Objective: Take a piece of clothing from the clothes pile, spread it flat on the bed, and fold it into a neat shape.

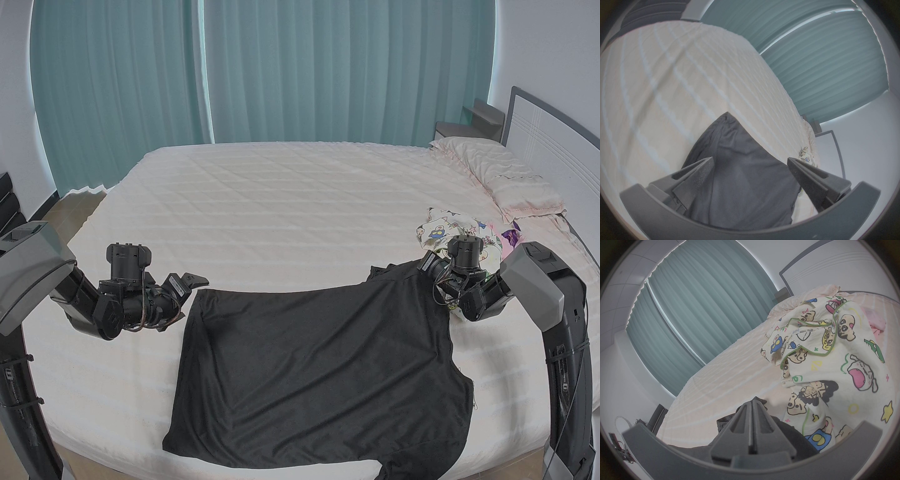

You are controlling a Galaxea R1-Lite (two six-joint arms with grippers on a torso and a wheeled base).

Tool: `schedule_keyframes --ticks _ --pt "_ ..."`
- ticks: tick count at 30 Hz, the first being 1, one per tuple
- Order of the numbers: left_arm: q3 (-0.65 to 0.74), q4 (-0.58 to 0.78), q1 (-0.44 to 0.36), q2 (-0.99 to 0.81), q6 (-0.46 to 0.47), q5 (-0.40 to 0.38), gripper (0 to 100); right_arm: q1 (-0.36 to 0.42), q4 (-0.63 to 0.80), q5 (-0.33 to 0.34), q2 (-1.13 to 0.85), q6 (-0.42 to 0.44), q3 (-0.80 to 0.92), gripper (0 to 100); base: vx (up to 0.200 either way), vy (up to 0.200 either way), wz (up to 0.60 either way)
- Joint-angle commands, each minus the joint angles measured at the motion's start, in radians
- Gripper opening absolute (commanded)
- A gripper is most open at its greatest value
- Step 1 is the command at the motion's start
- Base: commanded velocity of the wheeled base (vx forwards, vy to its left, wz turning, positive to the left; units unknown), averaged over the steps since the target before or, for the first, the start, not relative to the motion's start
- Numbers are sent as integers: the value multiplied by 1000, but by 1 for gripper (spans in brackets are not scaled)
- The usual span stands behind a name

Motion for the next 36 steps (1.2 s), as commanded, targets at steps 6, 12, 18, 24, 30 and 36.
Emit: schedule_keyframes --ticks 6,12,18,24,30,36 --pt "-265 15 -2 228 80 119 100 -4 -39 -1 -19 1 63 0 0 0 0" --pt "-369 17 -11 312 83 171 100 -4 -39 -1 -23 1 70 0 0 0 0" --pt "-407 14 -17 383 166 246 100 -6 -40 -1 -25 1 77 0 0 0 0" --pt "-443 12 -17 404 193 277 100 -6 -40 -1 -25 1 78 0 0 0 0" --pt "-450 14 -20 407 193 267 100 -6 -40 -1 -25 1 83 0 0 0 0" --pt "-481 15 -31 427 196 269 100 -6 -40 -1 -20 1 86 0 0 0 0"
